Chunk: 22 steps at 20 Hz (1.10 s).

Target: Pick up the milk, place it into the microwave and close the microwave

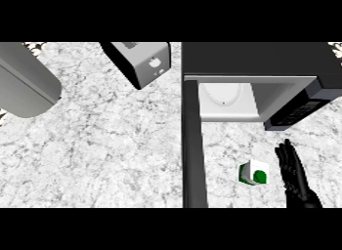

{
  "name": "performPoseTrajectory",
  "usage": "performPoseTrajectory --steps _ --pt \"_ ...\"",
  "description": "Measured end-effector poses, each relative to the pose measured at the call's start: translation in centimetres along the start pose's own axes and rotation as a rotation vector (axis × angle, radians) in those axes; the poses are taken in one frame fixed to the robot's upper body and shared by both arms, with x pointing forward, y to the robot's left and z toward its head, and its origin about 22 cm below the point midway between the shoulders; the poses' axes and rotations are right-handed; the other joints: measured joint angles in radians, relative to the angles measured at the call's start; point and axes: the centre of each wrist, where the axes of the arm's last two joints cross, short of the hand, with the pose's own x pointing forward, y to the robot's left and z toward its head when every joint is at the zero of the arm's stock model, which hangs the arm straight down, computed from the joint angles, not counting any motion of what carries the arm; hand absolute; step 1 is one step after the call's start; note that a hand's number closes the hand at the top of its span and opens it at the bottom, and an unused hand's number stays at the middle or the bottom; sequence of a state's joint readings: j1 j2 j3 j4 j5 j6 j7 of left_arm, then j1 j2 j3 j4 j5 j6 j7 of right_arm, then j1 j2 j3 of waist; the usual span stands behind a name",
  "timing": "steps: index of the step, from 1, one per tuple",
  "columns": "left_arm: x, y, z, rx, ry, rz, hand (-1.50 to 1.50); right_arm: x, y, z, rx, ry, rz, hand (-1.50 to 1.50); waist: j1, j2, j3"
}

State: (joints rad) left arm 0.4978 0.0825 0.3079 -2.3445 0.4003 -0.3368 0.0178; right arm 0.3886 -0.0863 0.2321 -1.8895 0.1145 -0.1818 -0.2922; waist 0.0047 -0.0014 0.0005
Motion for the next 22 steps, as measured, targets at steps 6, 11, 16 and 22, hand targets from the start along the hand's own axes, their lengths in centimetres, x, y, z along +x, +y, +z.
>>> performPoseTrajectory --steps 6,11,16,22 --pt "-0.1 0.4 1.0 0.005 0.003 0.001 -1.5 -4.0 -1.1 0.3 -0.038 0.039 0.029 -1.5 0.001 0.0 0.0" --pt "0.2 1.0 0.8 0.001 0.001 0.0 -1.5 -6.6 -3.0 1.2 -0.043 0.059 0.027 -1.5 0.0 0.0 0.0" --pt "-0.1 1.1 0.9 0.003 -0.002 0.005 -1.5 -9.1 -3.8 1.3 -0.028 0.067 0.015 -1.5 0.0 0.001 0.0" --pt "0.1 1.3 0.9 0.007 -0.001 0.013 -1.5 -12.7 -3.6 1.1 -0.011 0.068 0.028 -1.5 0.002 0.001 0.0"
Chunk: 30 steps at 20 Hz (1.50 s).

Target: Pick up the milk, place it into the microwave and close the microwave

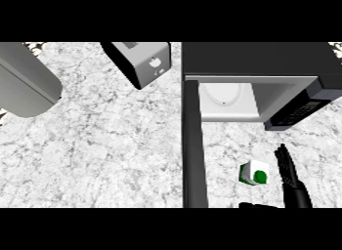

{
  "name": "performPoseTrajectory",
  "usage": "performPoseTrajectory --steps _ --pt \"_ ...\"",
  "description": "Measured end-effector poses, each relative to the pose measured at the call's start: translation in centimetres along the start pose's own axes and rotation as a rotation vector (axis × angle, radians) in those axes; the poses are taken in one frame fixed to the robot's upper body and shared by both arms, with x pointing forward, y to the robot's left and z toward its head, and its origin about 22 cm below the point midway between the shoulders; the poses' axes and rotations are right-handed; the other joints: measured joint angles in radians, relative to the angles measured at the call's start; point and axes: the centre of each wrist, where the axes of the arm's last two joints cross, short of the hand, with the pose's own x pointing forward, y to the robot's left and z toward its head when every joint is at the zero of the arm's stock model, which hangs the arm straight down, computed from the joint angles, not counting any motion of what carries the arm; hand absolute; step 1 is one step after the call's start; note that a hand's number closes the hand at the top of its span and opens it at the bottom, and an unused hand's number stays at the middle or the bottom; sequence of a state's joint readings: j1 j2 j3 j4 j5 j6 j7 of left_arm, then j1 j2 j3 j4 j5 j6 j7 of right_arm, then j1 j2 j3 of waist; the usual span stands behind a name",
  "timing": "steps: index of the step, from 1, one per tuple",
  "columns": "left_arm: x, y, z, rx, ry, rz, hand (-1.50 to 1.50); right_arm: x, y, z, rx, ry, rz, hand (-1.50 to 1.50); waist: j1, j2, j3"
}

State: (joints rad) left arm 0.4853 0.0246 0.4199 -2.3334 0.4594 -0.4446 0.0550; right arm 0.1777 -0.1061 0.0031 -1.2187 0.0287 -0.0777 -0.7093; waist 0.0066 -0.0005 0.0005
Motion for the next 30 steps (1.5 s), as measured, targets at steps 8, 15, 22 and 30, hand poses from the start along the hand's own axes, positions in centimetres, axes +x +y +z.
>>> performPoseTrajectory --steps 8,15,22,30 --pt "0.1 0.4 0.9 0.006 0.013 -0.009 -1.5 -3.4 0.3 -0.7 -0.01 0.007 0.042 -1.5 0.003 0.0 0.0" --pt "0.4 0.7 0.5 0.006 0.03 0.002 -1.5 -5.3 0.4 -2.3 0.018 0.003 0.037 1.5 0.004 0.001 0.0" --pt "0.1 0.8 0.9 -0.009 0.008 0.01 -1.5 -5.9 1.0 -3.5 0.067 -0.07 0.049 1.5 0.006 -0.002 -0.003" --pt "0.1 0.9 1.4 -0.002 0.007 0.016 -1.5 -5.4 0.1 -4.9 0.057 -0.118 0.027 1.5 0.004 -0.001 0.0"
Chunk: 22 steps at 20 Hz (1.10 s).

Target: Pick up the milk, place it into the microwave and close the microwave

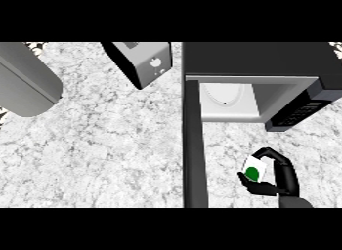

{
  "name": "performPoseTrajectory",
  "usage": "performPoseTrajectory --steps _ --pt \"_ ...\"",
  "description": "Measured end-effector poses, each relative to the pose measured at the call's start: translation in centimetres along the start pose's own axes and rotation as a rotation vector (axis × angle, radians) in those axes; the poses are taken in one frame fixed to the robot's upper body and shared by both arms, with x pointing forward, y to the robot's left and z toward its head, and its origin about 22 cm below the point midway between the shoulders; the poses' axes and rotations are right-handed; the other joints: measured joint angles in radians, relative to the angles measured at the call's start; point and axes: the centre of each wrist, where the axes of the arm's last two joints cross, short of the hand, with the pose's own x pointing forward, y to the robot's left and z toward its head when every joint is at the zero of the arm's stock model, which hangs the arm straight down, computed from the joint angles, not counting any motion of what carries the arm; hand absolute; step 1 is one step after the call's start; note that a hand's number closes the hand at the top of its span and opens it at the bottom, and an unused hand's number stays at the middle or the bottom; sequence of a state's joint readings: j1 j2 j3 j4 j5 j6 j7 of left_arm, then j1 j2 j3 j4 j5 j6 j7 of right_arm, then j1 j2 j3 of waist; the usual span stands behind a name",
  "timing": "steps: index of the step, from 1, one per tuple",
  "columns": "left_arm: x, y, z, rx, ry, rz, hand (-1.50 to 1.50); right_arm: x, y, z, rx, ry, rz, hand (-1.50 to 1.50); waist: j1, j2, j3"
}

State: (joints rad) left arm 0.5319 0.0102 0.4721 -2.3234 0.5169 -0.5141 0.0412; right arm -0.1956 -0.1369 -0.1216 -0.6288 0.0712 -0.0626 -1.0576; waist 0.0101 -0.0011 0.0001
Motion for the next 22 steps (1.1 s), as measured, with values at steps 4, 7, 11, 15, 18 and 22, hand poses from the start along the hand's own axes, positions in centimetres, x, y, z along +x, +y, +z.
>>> performPoseTrajectory --steps 4,7,11,15,18,22 --pt "0.0 -0.1 -0.4 -0.001 -0.005 0.004 -1.5 0.2 -2.3 -1.5 -0.016 -0.014 0.001 1.5 -0.001 0.001 0.0" --pt "0.2 0.2 -0.5 0.002 -0.001 -0.004 -1.5 0.5 -2.8 -1.8 0.014 -0.024 -0.043 1.5 -0.003 0.0 0.0" --pt "0.4 0.5 -0.4 0.006 0.008 -0.015 -1.5 1.6 -2.0 -1.6 0.053 -0.06 -0.116 1.5 -0.01 -0.002 -0.001" --pt "0.8 1.4 0.0 0.012 0.009 -0.03 -1.5 3.7 -0.7 -3.1 0.071 -0.108 -0.114 1.5 -0.009 -0.003 -0.001" --pt "0.6 1.4 0.3 0.016 0.004 -0.02 -1.5 5.7 0.3 -4.0 0.067 -0.123 -0.1 1.5 -0.01 -0.003 -0.001" --pt "0.3 1.3 0.4 0.018 -0.006 -0.014 -1.5 8.6 1.1 -6.6 0.047 -0.124 -0.078 1.5 -0.008 -0.002 -0.001"
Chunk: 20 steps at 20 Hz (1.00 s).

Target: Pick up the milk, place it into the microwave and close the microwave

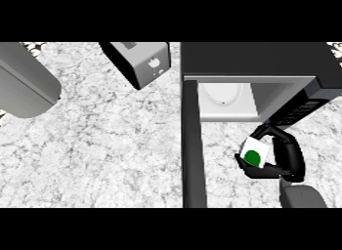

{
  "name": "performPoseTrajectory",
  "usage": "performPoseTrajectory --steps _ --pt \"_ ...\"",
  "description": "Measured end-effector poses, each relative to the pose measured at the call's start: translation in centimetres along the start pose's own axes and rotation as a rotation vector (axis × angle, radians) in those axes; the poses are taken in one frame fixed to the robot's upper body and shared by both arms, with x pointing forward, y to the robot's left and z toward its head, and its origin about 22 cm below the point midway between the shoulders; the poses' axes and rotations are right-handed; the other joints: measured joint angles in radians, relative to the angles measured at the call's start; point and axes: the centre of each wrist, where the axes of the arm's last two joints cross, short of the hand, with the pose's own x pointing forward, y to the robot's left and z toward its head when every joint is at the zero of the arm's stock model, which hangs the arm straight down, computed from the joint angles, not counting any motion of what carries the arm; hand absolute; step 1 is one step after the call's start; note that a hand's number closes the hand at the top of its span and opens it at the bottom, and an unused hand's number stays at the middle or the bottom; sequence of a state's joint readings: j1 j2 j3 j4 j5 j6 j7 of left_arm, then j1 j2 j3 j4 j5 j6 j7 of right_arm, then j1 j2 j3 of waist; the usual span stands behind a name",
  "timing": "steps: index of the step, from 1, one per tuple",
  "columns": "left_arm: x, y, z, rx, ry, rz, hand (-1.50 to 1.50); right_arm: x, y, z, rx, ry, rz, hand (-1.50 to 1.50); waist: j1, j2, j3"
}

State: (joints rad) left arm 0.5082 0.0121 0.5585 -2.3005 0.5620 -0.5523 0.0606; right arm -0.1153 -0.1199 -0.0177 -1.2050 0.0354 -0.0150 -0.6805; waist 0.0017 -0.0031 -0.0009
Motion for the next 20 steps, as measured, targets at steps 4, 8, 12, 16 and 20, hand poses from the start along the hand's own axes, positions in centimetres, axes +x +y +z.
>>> performPoseTrajectory --steps 4,8,12,16,20 --pt "0.3 0.1 -0.4 0.0 0.001 0.002 -1.5 1.3 1.9 -2.5 -0.004 -0.003 0.04 1.5 0.003 0.001 0.0" --pt "0.2 0.3 0.0 -0.011 -0.001 0.005 -1.5 2.0 3.1 -6.1 -0.009 -0.001 0.122 1.5 0.01 0.003 0.0" --pt "-0.1 0.6 -0.1 -0.006 0.005 0.0 -1.5 2.0 4.2 -9.4 0.012 0.024 0.215 1.5 0.015 0.005 0.001" --pt "-0.7 1.0 -0.3 -0.008 0.004 0.0 -1.5 1.3 4.2 -12.2 0.001 0.048 0.302 1.5 0.021 0.008 0.002" --pt "-1.0 1.3 -0.6 -0.015 0.001 -0.001 -1.5 0.2 3.6 -14.2 -0.021 0.071 0.379 1.5 0.031 0.012 0.002"
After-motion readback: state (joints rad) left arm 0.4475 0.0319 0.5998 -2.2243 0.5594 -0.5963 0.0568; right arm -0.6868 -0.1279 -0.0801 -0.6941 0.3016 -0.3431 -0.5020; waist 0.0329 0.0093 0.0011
